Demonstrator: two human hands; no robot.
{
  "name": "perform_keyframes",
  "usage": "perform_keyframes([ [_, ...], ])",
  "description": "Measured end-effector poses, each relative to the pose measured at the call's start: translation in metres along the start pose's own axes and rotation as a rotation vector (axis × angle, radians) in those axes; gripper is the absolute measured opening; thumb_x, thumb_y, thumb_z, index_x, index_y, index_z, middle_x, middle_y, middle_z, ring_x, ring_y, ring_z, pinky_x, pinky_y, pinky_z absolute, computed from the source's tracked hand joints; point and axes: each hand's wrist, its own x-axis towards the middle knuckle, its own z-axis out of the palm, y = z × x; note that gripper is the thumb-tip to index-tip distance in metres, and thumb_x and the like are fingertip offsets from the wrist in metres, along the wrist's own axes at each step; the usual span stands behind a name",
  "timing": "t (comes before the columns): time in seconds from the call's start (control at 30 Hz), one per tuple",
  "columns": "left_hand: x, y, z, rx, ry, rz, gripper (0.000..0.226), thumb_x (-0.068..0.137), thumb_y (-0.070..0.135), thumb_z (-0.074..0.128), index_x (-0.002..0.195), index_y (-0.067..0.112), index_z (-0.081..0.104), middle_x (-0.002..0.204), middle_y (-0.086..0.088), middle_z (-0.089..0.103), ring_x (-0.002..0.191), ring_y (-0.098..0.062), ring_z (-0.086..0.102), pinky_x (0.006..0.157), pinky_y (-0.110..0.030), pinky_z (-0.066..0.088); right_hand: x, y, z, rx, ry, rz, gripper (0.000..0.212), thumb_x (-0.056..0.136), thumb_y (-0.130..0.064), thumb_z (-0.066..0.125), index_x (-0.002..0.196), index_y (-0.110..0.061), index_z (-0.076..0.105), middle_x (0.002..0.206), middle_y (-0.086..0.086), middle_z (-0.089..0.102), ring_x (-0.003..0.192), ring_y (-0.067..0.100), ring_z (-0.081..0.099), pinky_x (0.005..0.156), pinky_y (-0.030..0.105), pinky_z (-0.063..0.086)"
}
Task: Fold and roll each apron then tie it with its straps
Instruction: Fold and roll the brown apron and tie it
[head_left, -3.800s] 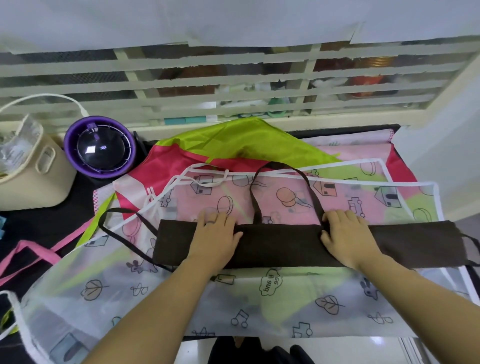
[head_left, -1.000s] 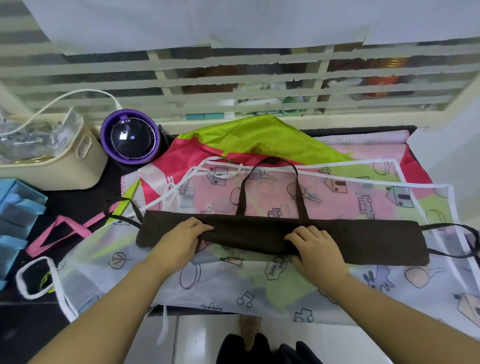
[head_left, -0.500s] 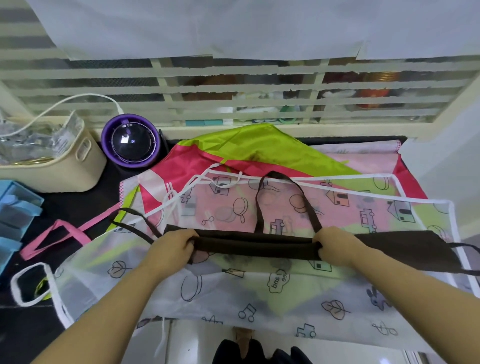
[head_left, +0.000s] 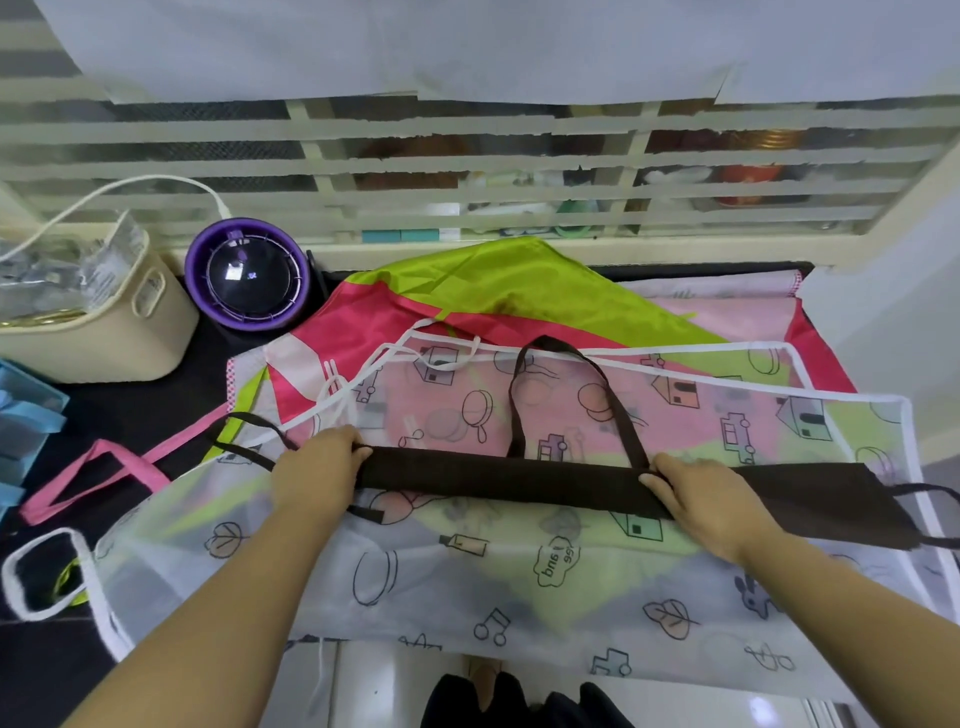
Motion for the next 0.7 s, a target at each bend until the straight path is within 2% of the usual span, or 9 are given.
perform_keyframes([
  [0.1, -0.003, 0.011, 0.001, 0.094, 0.236, 0.064, 0.024, 0.085, 0.012, 0.061, 0.109, 0.016, 0.064, 0.109, -0.01, 0.06, 0.099, -0.034, 0.055, 0.088, -0.043, 0.037, 0.009, -0.001, 0.002, -0.078, 0.014, -0.05, 0.025, 0.1, -0.044, 0.033, 0.086, -0.027, 0.044, 0.068, -0.009, 0.053, 0.067, 0.02, 0.057, 0.075, 0.028, 0.032],
  [0.2, -0.017, 0.049, -0.001, 0.005, 0.423, 0.352, 0.049, 0.056, -0.002, 0.073, 0.102, 0.014, 0.069, 0.11, -0.012, 0.062, 0.105, -0.033, 0.053, 0.097, -0.049, 0.034, 0.015, -0.003, 0.003, -0.109, 0.021, -0.045, 0.028, 0.1, -0.046, 0.033, 0.087, -0.026, 0.047, 0.079, -0.003, 0.064, 0.076, 0.02, 0.061, 0.08, 0.029, 0.035],
  [0.27, -0.034, 0.087, 0.008, -0.018, 0.349, 0.645, 0.06, 0.053, 0.003, 0.078, 0.11, 0.017, 0.066, 0.118, -0.008, 0.062, 0.112, -0.031, 0.058, 0.105, -0.053, 0.036, 0.017, -0.005, 0.003, -0.11, 0.019, -0.044, 0.032, 0.1, -0.046, 0.033, 0.09, -0.023, 0.052, 0.083, -0.003, 0.066, 0.077, 0.02, 0.06, 0.078, 0.029, 0.034],
  [0.33, -0.05, 0.123, 0.023, 0.013, 0.201, 0.864, 0.059, 0.07, 0.022, 0.072, 0.126, 0.021, 0.054, 0.13, -0.005, 0.058, 0.123, -0.028, 0.054, 0.105, -0.056, 0.036, 0.019, -0.01, 0.004, -0.091, 0.002, -0.043, 0.035, 0.1, -0.047, 0.034, 0.093, -0.021, 0.057, 0.086, -0.002, 0.066, 0.079, 0.02, 0.06, 0.074, 0.03, 0.034],
  [0.4, -0.057, 0.144, 0.037, 0.076, 0.047, 0.88, 0.054, 0.086, 0.04, 0.044, 0.137, 0.024, 0.04, 0.142, -0.002, 0.05, 0.132, -0.024, 0.046, 0.108, -0.056, 0.027, 0.021, -0.012, 0.006, -0.068, -0.005, -0.025, 0.036, 0.098, -0.048, 0.037, 0.095, -0.02, 0.059, 0.089, 0.0, 0.067, 0.082, 0.022, 0.061, 0.071, 0.031, 0.04],
  [0.5, -0.049, 0.148, 0.058, 0.139, -0.079, 0.847, 0.07, 0.086, 0.053, 0.015, 0.151, 0.027, 0.006, 0.158, 0.002, 0.005, 0.146, -0.023, 0.009, 0.116, -0.05, -0.012, 0.018, -0.009, 0.004, 0.026, -0.028, 0.012, 0.038, 0.095, -0.053, 0.043, 0.089, -0.019, 0.058, 0.083, -0.001, 0.064, 0.077, 0.021, 0.058, 0.068, 0.033, 0.046],
  [0.6, -0.048, 0.147, 0.063, 0.144, -0.032, 0.838, 0.068, 0.088, 0.054, 0.015, 0.15, 0.029, 0.004, 0.156, 0.005, -0.002, 0.146, -0.02, 0.009, 0.115, -0.047, -0.007, 0.006, 0.008, -0.001, 0.031, -0.006, 0.063, 0.044, 0.089, -0.062, 0.044, 0.078, -0.02, 0.049, 0.068, -0.003, 0.053, 0.064, 0.018, 0.049, 0.054, 0.029, 0.034],
  [0.67, -0.045, 0.141, 0.069, 0.124, -0.076, 0.828, 0.067, 0.086, 0.056, 0.004, 0.146, 0.032, -0.013, 0.153, 0.01, -0.017, 0.145, -0.015, -0.01, 0.113, -0.043, -0.018, -0.002, 0.026, -0.002, -0.029, 0.053, 0.106, 0.055, 0.086, -0.073, 0.031, 0.073, -0.022, 0.046, 0.058, -0.005, 0.047, 0.055, 0.013, 0.045, 0.048, 0.023, 0.026],
  [0.7, -0.047, 0.149, 0.069, 0.112, -0.065, 0.835, 0.066, 0.087, 0.056, 0.004, 0.147, 0.031, -0.01, 0.154, 0.01, -0.014, 0.146, -0.016, -0.007, 0.113, -0.042, -0.018, -0.011, 0.042, 0.001, -0.041, 0.082, 0.146, 0.061, 0.082, -0.078, 0.02, 0.068, -0.023, 0.043, 0.053, -0.005, 0.043, 0.051, 0.013, 0.043, 0.046, 0.023, 0.023],
])
